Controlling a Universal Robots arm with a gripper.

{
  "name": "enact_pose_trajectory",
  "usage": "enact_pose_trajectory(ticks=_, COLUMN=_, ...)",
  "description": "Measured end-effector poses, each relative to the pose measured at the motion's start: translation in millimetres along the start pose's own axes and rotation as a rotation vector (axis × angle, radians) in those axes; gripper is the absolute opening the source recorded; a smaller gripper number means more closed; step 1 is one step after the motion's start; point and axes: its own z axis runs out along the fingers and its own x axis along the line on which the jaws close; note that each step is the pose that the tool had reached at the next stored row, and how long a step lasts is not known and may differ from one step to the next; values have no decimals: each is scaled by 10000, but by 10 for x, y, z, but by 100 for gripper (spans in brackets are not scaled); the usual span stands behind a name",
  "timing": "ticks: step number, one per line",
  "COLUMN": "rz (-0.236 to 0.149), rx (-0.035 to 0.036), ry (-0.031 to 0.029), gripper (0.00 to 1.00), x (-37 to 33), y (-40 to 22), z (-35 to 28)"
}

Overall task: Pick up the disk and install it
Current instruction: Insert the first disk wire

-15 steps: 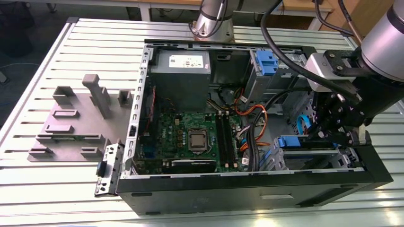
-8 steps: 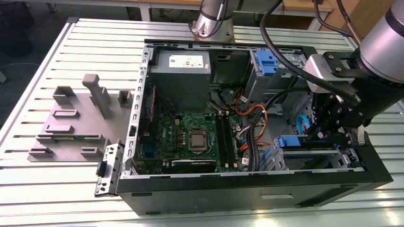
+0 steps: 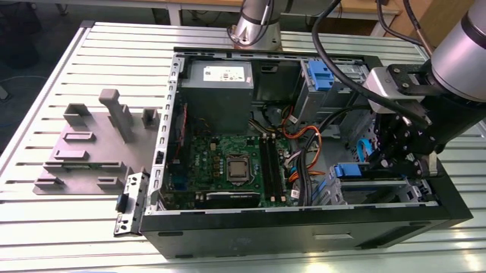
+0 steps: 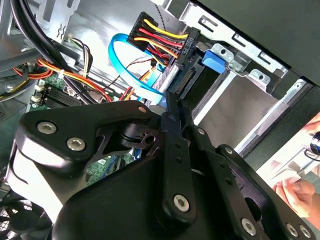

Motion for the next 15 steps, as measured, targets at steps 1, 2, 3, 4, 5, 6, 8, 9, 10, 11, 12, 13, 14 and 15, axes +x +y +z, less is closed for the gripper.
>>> enact_pose_trajectory(ticks=1, rz=0, rx=0, ry=2, gripper=16, x=0, y=0, z=6)
enact_pose_trajectory(ticks=2, rz=0, rx=0, ry=4, gripper=16, x=0, y=0, z=7)
enact_pose_trajectory(ticks=3, rz=0, rx=0, ry=4, gripper=16, x=0, y=0, z=7)
enact_pose_trajectory(ticks=4, rz=0, rx=0, ry=5, gripper=16, x=0, y=0, z=7)
enact_pose_trajectory(ticks=5, rz=0, rx=0, ry=4, gripper=16, x=1, y=0, z=8)
enact_pose_trajectory(ticks=6, rz=0, rx=0, ry=2, gripper=16, x=0, y=0, z=9)
enact_pose_trajectory(ticks=8, rz=0, rx=0, ry=-3, gripper=16, x=0, y=0, z=12)
enact_pose_trajectory(ticks=9, rz=0, rx=0, ry=-3, gripper=17, x=0, y=0, z=12)
enact_pose_trajectory(ticks=10, rz=0, rx=0, ry=-3, gripper=23, x=0, y=0, z=12)
enact_pose_trajectory(ticks=11, rz=0, rx=0, ry=-2, gripper=23, x=1, y=0, z=12)
enact_pose_trajectory(ticks=12, rz=0, rx=0, ry=0, gripper=23, x=0, y=0, z=11)
enact_pose_trajectory(ticks=13, rz=0, rx=0, ry=1, gripper=29, x=0, y=0, z=11)
enact_pose_trajectory(ticks=14, rz=0, rx=0, ry=2, gripper=29, x=1, y=0, z=11)
enact_pose_trajectory(ticks=15, rz=0, rx=0, ry=3, gripper=29, x=1, y=0, z=11)
